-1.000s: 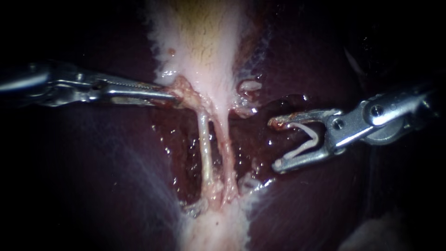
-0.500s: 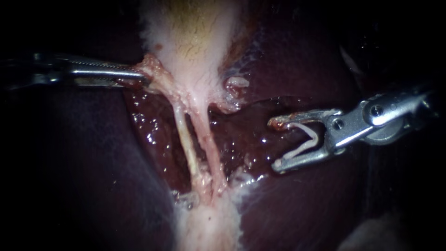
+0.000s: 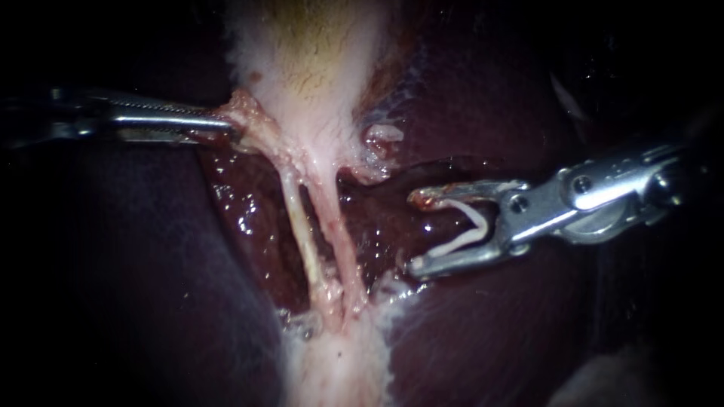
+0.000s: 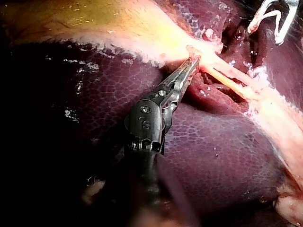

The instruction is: Clipping first clip left tube

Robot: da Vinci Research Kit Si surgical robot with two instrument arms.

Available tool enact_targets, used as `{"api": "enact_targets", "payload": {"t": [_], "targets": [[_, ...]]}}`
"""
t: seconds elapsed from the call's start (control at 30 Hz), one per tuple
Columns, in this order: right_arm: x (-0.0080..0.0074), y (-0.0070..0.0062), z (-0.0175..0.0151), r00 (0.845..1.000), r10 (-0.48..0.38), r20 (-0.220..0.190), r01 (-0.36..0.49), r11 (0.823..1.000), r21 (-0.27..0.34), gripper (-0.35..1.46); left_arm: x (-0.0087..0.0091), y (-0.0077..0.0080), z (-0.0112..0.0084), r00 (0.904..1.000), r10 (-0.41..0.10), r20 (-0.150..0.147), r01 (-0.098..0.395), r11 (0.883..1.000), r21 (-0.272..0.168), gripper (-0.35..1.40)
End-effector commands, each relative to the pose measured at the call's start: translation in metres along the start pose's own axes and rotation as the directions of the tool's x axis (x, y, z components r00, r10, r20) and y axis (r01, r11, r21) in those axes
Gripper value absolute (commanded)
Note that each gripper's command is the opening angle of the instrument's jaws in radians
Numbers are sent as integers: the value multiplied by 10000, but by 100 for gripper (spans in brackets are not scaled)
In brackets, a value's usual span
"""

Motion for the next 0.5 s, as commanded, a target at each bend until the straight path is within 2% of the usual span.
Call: {"api": "enact_targets", "payload": {"t": [0.03,0.23,0.5], "targets": [[1,-1,4,10000,69,11,-69,10000,-17,50,0,0,0,10000,1,4,-1,10000,8,-35],[0,-5,34,9992,389,30,-389,9992,-129,50,1,3,0,10000,-5,3,5,10000,22,-35],[-6,-9,76,9983,579,68,-580,9982,125,50,1,3,1,10000,0,2,0,10000,31,-35]]}}
